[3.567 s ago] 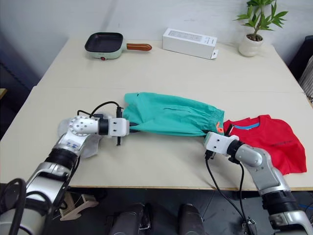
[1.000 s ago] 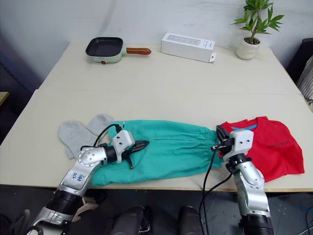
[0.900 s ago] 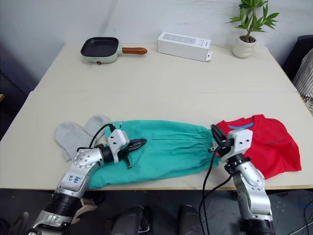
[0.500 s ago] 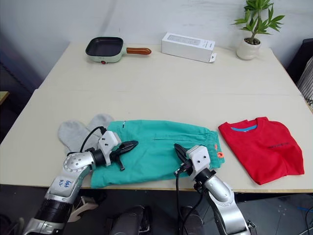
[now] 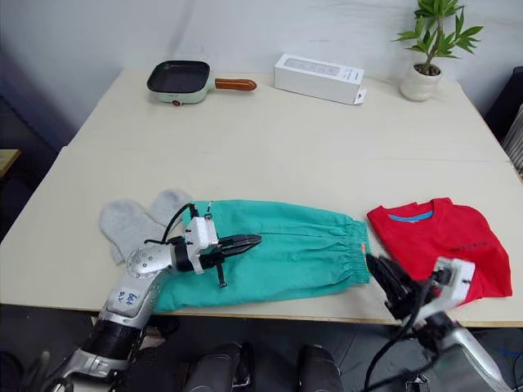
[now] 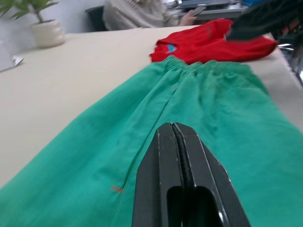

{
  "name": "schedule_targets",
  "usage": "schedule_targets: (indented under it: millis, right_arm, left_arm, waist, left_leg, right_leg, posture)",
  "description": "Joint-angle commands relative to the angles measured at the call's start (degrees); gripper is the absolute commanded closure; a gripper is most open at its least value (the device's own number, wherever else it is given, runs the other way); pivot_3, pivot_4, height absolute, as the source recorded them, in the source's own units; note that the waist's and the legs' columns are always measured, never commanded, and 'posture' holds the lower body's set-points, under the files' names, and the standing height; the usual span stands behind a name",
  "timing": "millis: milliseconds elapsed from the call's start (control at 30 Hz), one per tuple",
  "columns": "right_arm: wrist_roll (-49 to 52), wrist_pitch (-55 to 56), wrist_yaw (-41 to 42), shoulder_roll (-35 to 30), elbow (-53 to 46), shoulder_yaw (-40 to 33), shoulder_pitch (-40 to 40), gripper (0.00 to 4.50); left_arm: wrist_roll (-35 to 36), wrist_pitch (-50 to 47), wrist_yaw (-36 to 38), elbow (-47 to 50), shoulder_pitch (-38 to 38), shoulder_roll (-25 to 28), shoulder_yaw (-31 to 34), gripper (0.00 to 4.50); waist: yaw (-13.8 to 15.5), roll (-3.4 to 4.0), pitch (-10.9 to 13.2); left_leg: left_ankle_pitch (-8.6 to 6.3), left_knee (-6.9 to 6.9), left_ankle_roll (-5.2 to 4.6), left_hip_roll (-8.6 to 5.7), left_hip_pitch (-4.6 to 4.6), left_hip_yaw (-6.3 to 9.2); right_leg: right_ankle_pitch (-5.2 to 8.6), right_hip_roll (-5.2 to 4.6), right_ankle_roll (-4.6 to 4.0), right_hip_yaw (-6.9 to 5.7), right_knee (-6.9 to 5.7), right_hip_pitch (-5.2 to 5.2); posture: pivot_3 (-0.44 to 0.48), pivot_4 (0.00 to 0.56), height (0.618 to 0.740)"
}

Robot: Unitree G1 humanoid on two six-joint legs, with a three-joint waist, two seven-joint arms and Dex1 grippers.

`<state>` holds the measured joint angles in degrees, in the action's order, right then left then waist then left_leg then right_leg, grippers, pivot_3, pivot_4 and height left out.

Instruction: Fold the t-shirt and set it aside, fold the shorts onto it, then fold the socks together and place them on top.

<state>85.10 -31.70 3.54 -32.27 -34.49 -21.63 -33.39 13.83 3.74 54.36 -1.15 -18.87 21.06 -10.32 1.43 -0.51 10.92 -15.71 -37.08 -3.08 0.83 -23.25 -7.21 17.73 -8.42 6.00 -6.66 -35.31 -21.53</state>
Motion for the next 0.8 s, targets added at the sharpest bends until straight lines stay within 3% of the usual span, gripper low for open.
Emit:
schedule_targets:
  millis: [33,133,467,567,800]
  right_arm:
    - [6.9,-3.2,-6.2,-1.4,-2.5,-0.1,-1.1,0.84]
    - [4.7,-3.2,-9.3,0.1,-1.9,2.4,1.0,0.03]
    - [-8.5,-3.7,-18.6,14.7,3.7,16.5,12.4,0.03]
    - [-12.3,-3.8,-19.0,19.4,5.8,19.0,15.4,0.68]
    - [-21.5,-0.5,-13.3,26.9,12.9,19.0,22.1,3.15]
  left_arm:
    - [-2.8,1.9,-0.4,-3.9,-2.1,-1.9,-2.5,4.50]
    - [-5.7,3.6,-2.3,-8.4,-3.6,-3.1,-3.3,4.50]
    - [-8.5,4.9,0.1,-16.3,-3.6,-2.2,-4.8,4.50]
    - [-8.5,4.8,0.2,-16.9,-3.7,-2.2,-4.7,4.50]
    - [-8.2,5.7,1.5,-18.2,-3.9,-2.0,-4.3,4.50]
  waist:
    - [-0.2,0.03,0.0]
    - [-0.3,-0.02,0.0]
    - [-1.5,-0.69,-1.3]
    - [-2.0,-0.86,-1.6]
    - [-3.2,-0.65,-1.8]
  left_leg:
    - [0.02,0.01,-0.03,0.00,-0.01,-0.05]
    - [0.03,0.00,-0.06,0.01,0.00,-0.13]
    - [-0.06,0.04,0.13,0.20,0.07,-0.02]
    - [-0.07,0.08,0.14,0.24,0.16,-0.02]
    - [-0.07,0.28,0.25,0.33,0.16,-0.01]
  right_leg:
    - [0.01,0.00,-0.01,0.03,0.07,0.00]
    - [-0.01,0.04,0.02,0.07,0.11,-0.02]
    - [-0.01,0.15,0.02,-0.05,0.06,-0.02]
    - [0.05,0.16,-0.08,-0.03,0.17,0.05]
    - [0.07,0.26,-0.20,-0.02,0.27,-0.05]
  posture:
    - [0.000,0.150,0.740]
    - [0.000,0.150,0.740]
    - [0.000,0.150,0.740]
    - [0.000,0.150,0.740]
    - [0.000,0.150,0.740]
